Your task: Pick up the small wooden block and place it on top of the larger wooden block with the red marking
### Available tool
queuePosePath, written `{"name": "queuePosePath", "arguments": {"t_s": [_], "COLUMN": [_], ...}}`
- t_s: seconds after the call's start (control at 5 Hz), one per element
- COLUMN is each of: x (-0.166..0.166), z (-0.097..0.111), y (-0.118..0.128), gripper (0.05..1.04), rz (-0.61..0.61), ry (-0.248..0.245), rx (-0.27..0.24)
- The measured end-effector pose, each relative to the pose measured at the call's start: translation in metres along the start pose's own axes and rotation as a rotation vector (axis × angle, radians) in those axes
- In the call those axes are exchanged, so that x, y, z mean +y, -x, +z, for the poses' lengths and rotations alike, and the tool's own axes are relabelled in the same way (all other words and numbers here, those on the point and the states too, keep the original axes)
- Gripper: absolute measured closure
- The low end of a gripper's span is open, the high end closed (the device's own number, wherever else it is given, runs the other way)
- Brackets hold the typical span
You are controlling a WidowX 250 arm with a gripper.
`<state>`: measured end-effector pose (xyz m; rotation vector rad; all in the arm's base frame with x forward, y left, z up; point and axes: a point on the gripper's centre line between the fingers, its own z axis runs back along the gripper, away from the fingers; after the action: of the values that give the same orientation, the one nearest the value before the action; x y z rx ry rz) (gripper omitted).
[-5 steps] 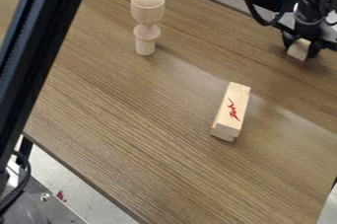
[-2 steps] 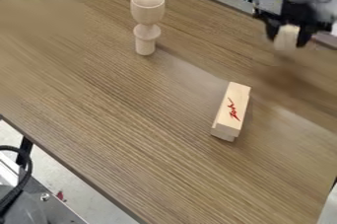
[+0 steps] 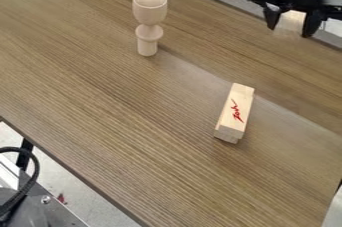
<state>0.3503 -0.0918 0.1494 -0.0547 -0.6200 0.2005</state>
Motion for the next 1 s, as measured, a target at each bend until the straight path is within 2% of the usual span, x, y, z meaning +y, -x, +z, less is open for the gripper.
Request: {"name": "queuePosePath", "arguments": {"t_s": [0.2,0.4,0.6,0.8,1.0], "x": [0.007,0.024,0.033,0.036,0.030], "z": [0.019,0.023,0.013,-0.009,-0.019], "y": [0.017,0.047,0.061,0.072,0.080], "gripper": [0.536,0.536,0.536,0.536,0.536], "rz": [-0.002,0.042,0.102,0.109,0.147], "ry": [-0.029,-0.127,-0.198,-0.313,-0.289], "rx": [0.004,0.028,0.021,0.017,0.057]}}
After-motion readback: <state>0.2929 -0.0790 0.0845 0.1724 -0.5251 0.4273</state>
